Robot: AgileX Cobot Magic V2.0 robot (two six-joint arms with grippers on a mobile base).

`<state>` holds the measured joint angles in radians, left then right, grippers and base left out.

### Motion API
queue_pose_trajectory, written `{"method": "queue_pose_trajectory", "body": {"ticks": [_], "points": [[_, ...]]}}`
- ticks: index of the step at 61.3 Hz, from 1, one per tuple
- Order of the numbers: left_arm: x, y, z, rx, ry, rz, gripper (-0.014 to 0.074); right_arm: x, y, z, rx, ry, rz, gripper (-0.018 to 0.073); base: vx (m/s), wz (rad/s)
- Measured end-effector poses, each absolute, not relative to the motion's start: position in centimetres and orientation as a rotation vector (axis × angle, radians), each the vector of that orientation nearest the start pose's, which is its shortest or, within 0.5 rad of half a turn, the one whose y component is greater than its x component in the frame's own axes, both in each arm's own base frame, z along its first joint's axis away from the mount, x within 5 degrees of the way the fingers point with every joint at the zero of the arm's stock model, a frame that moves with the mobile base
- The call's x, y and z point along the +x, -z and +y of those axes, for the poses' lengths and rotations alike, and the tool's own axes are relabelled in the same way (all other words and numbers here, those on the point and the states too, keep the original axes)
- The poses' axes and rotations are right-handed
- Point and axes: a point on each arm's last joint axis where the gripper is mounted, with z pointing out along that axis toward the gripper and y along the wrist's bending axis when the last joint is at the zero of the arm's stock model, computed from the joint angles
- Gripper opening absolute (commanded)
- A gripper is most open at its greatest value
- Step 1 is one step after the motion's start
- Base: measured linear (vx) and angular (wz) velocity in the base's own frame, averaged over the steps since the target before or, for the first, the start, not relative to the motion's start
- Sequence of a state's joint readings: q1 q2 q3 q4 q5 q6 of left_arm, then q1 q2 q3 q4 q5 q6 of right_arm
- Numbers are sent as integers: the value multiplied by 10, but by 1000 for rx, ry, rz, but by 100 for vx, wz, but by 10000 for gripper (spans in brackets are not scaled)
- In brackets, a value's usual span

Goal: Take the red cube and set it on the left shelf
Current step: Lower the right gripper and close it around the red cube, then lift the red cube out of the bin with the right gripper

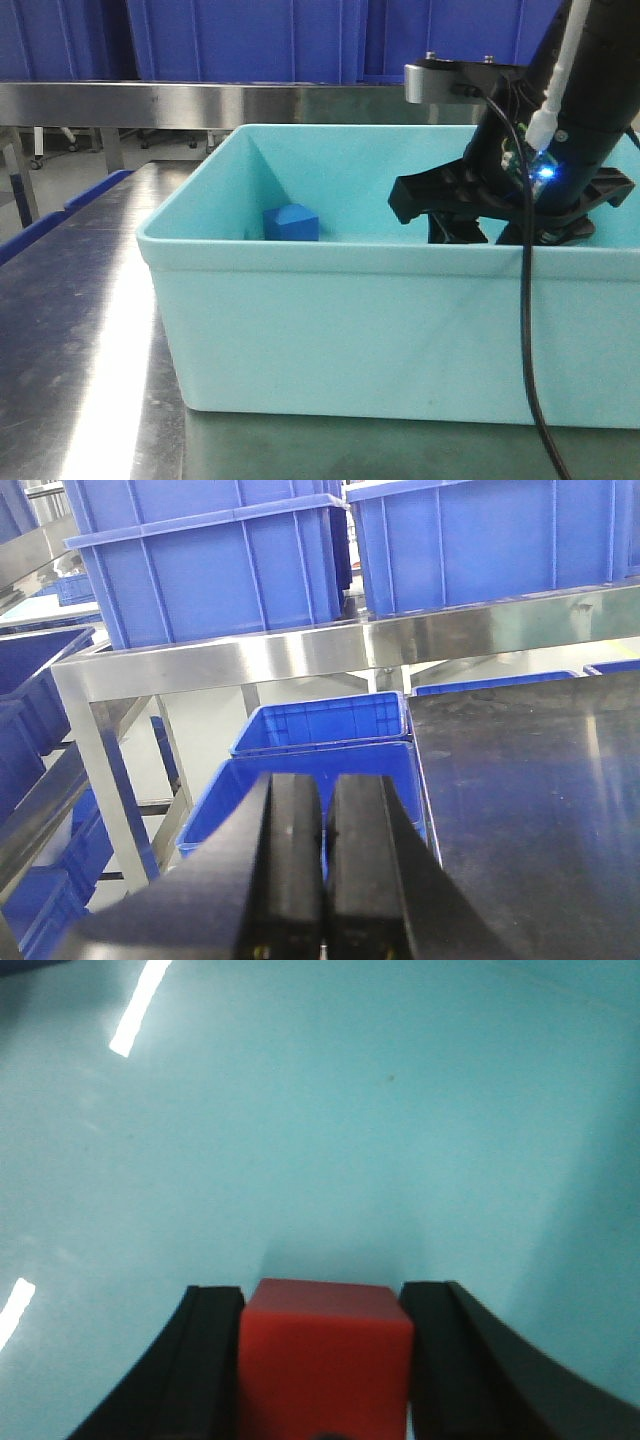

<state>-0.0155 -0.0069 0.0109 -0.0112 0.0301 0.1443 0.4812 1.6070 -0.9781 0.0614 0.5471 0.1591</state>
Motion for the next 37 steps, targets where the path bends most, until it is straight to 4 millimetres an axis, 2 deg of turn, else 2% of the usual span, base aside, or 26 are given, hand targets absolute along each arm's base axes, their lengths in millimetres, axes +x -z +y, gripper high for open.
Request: {"method": "queue_pose_trajectory", "body": {"ticks": [9,22,29,37], "points": [[56,-207,-1,113,-94,1514,106,281,-239,150,-357,-304,2552,58,0,0],[56,-207,-1,113,-94,1514,106,267,-310,141,-329,-387,2193,58,0,0],[56,-207,-1,113,-94,1514,106,250,-343,129,-345,-381,2009,58,0,0],[56,-207,-1,113,-94,1514,106,229,-355,102,-299,-342,1907,58,0,0]]}}
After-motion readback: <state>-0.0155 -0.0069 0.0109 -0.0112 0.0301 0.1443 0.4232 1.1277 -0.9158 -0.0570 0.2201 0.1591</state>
